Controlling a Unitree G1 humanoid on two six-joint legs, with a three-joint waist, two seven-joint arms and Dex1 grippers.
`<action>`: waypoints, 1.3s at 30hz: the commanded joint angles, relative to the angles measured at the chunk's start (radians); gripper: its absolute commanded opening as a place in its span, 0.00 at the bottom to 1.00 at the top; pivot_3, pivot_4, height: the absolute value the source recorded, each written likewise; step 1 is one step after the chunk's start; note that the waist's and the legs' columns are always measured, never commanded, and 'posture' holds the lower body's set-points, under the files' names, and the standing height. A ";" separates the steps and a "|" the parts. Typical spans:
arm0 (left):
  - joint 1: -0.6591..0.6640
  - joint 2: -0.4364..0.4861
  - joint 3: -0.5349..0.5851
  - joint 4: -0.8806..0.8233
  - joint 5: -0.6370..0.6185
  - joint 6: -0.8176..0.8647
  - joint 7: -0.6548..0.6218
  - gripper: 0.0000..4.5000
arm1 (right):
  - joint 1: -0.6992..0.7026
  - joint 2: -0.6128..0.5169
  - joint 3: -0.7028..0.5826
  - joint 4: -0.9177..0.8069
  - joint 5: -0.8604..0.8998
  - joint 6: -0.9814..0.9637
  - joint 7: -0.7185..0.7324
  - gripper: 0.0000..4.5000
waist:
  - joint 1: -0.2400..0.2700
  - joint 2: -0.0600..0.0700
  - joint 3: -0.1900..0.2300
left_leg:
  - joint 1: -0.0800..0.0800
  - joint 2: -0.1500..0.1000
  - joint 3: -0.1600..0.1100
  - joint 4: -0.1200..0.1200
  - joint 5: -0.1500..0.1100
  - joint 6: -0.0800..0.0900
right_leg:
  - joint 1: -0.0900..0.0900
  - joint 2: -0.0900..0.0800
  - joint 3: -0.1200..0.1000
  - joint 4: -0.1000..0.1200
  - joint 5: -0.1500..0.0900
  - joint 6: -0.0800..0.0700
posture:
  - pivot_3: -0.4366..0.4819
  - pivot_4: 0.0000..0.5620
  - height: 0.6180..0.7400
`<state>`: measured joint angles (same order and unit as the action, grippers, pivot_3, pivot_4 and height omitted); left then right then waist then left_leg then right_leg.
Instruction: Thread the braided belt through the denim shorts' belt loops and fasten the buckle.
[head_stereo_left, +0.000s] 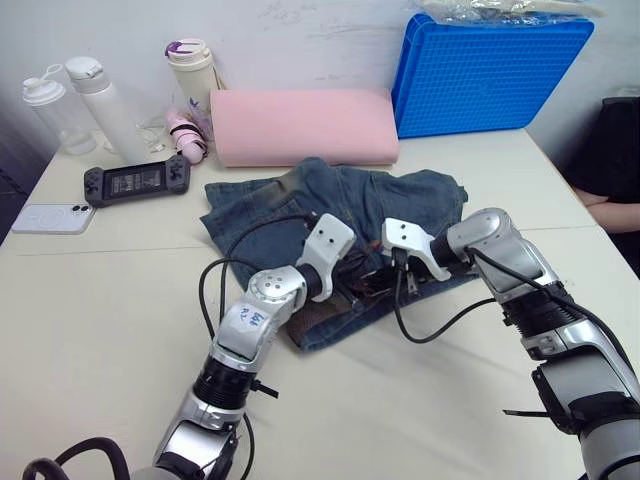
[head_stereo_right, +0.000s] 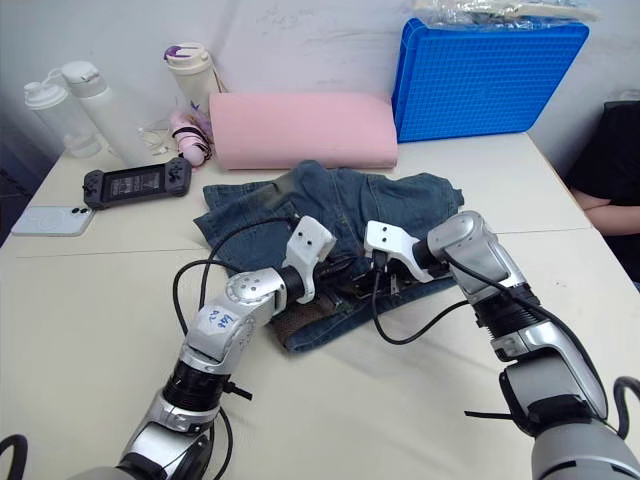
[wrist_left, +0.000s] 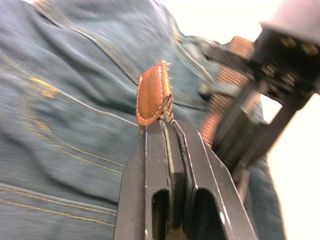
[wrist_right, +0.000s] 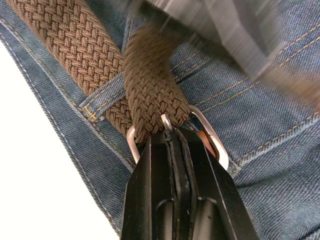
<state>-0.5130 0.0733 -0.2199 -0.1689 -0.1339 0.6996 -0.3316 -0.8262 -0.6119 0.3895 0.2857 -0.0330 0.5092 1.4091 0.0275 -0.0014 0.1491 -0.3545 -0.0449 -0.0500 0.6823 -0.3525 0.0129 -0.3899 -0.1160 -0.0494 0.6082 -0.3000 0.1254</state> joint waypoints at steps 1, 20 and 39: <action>-0.039 -0.037 0.055 -0.005 -0.025 -0.084 0.021 0.00 | 0.086 -0.005 0.153 0.107 -0.083 0.005 0.045 0.02 | 0.001 -0.001 -0.001 | 0.000 0.000 0.000 0.000 0.000 0.000 | 0.000 0.000 0.000 0.000 0.000 0.000 | 0.48 0.27 1.00; -0.555 -0.186 0.353 0.570 -0.321 -0.244 -0.146 0.00 | 0.225 -0.012 0.212 -0.004 -0.170 -0.082 0.034 0.02 | 0.004 -0.004 -0.004 | 0.003 -0.002 -0.012 0.001 -0.001 -0.001 | 0.014 0.001 -0.004 -0.014 0.000 0.000 | 0.48 0.27 1.00; -0.640 -0.079 0.334 0.727 -0.275 -0.143 -0.171 0.00 | 0.313 -0.005 0.013 -0.221 -0.090 0.015 -0.133 0.02 | -0.003 0.000 -0.028 | 0.027 0.000 -0.024 -0.016 -0.013 -0.003 | 0.030 0.003 -0.011 -0.025 -0.002 0.000 | 0.48 0.27 1.00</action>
<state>-1.1739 -0.0314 0.1110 0.6518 -0.4161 0.4862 -0.5354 -0.5974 -0.6190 0.3386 -0.0013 -0.1094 0.4812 1.2854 0.0242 -0.0012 0.1210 -0.3274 -0.0448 -0.0738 0.6664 -0.3650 0.0098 -0.3609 -0.1128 -0.0583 0.5838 -0.3023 0.1254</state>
